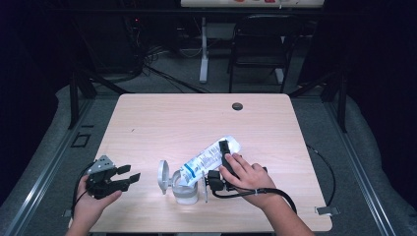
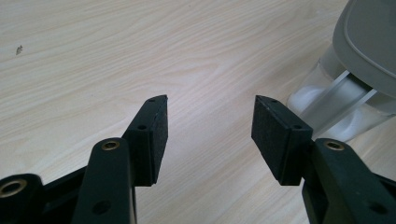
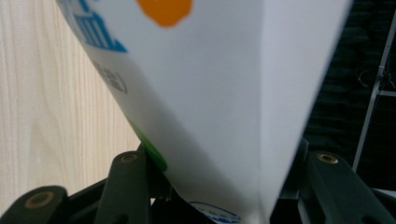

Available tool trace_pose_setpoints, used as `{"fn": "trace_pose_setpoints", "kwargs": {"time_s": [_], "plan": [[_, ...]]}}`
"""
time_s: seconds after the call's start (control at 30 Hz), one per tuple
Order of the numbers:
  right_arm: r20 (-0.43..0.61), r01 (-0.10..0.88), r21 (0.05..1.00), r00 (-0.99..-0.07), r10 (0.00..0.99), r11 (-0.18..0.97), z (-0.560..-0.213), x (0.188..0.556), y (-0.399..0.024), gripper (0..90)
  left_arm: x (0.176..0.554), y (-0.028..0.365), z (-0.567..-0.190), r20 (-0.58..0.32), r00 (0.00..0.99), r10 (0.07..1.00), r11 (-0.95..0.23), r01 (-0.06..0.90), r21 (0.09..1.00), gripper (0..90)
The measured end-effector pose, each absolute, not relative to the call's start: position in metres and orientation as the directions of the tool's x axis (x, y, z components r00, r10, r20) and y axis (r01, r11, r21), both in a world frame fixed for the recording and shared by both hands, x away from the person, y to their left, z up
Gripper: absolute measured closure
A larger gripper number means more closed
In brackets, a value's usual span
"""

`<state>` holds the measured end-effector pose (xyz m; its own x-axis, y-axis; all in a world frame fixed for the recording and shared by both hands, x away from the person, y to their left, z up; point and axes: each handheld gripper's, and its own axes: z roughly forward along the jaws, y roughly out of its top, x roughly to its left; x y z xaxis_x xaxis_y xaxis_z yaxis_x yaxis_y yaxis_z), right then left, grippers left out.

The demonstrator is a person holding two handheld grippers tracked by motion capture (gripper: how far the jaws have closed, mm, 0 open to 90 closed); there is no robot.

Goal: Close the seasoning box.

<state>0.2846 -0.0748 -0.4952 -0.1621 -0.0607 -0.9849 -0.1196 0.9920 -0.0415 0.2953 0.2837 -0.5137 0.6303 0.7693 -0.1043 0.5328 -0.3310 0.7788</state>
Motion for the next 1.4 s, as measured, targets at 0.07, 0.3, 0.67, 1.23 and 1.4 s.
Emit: {"fn": "trace_pose_setpoints", "kwargs": {"time_s": [0.07, 0.3, 0.67, 1.23, 1.4], "plan": [[-0.985, -0.120, -0.041, -0.161, -0.061, 0.992, -0.4952, 0.2846, -0.0748, 52.0, 0.2953, 0.2838, -0.5136, -0.103, 0.630, 0.770, -0.332, 0.533, 0.779, 46.6], [-0.985, -0.120, -0.041, -0.161, -0.061, 0.992, -0.4955, 0.2839, -0.0746, 52.2, 0.2953, 0.2837, -0.5137, -0.105, 0.630, 0.769, -0.330, 0.533, 0.779, 46.6], [-0.984, -0.112, -0.051, -0.163, -0.069, 0.992, -0.4954, 0.2821, -0.0738, 52.5, 0.2953, 0.2839, -0.5136, -0.104, 0.630, 0.770, -0.332, 0.534, 0.778, 46.6], [-0.986, -0.126, -0.041, -0.156, -0.061, 0.991, -0.4961, 0.2814, -0.0743, 53.1, 0.2953, 0.2840, -0.5136, -0.102, 0.630, 0.770, -0.333, 0.532, 0.779, 46.6], [-0.986, -0.141, -0.025, -0.161, -0.048, 0.990, -0.4970, 0.2822, -0.0742, 53.2, 0.2953, 0.2840, -0.5135, -0.102, 0.630, 0.770, -0.332, 0.532, 0.779, 46.6]]}}
